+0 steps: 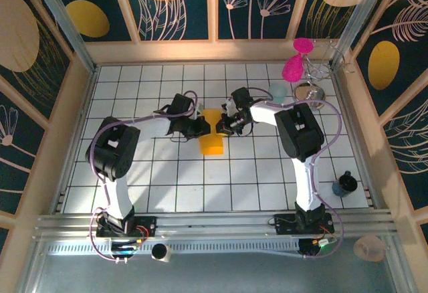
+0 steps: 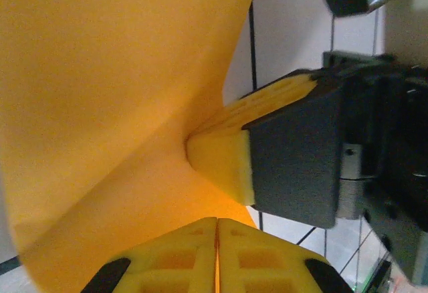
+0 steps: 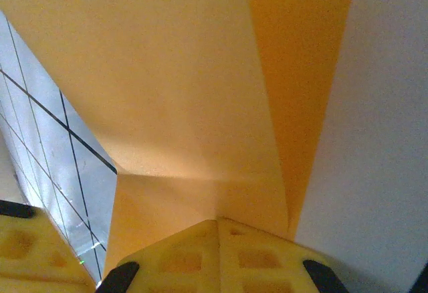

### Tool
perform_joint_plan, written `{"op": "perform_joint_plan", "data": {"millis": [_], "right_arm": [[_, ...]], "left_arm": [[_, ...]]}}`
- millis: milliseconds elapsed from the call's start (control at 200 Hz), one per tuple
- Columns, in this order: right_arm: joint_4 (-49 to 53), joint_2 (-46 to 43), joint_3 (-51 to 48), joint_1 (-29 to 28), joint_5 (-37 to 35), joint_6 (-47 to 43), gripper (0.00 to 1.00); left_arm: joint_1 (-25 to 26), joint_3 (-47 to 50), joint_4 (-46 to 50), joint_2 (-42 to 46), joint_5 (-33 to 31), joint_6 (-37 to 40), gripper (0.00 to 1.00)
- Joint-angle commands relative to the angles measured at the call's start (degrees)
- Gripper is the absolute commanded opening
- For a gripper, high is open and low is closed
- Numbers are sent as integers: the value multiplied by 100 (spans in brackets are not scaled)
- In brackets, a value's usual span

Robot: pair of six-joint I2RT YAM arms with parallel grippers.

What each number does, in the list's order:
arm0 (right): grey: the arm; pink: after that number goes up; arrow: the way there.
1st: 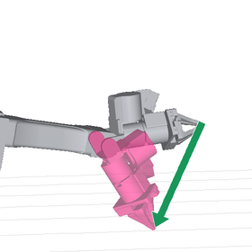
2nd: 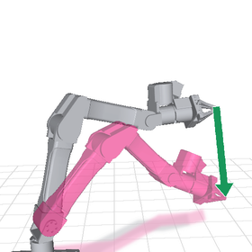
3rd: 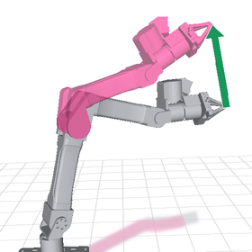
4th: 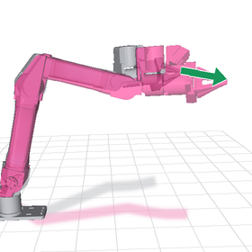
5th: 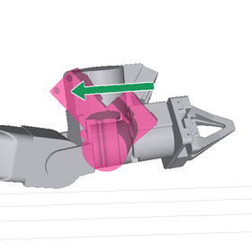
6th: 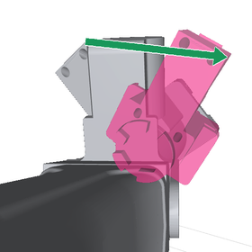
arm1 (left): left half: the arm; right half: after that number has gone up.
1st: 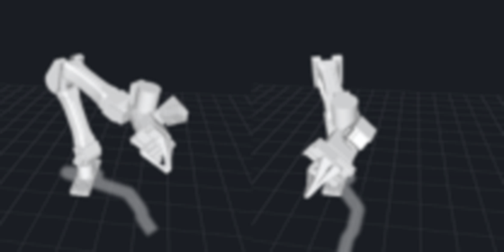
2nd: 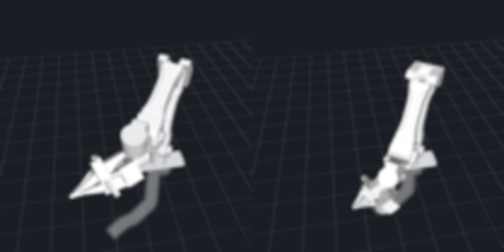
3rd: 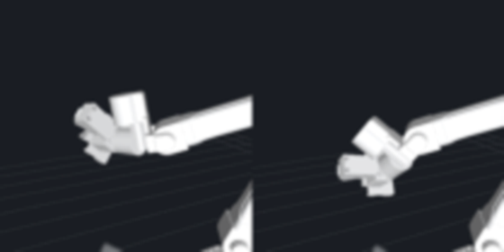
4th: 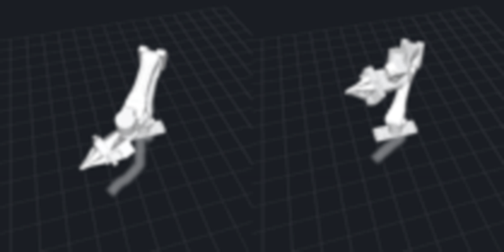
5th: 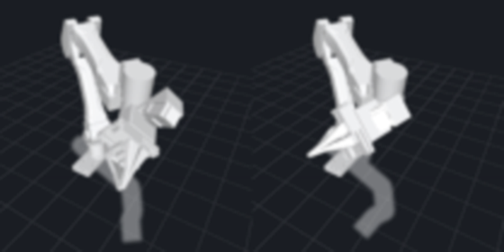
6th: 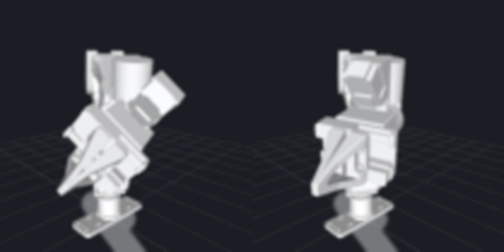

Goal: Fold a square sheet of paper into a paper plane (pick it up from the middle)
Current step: First fold in half a square sheet of paper at the center of the table.

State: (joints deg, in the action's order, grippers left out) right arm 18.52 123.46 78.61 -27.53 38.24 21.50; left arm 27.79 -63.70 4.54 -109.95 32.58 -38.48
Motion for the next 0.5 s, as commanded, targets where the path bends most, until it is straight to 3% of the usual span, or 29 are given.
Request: {"op": "perform_joint_plan", "data": {"millis": [0, 200, 380, 496], "right_arm": [[846, 794, -483, 107, -1609, -50, 2], [846, 794, -506, 112, -1666, -61, 2], [785, 759, -557, 112, -1662, -40, 2], [766, 759, -557, 112, -1644, -45, 2]], "left_arm": [[-65, -84, 339, -242, 3, 13, 11], [-155, -65, 1745, -336, -728, 1086, 11], [-693, 512, 1823, 159, -1037, 1149, 10], [-766, 473, 1745, 492, -913, 1142, 10]]}}
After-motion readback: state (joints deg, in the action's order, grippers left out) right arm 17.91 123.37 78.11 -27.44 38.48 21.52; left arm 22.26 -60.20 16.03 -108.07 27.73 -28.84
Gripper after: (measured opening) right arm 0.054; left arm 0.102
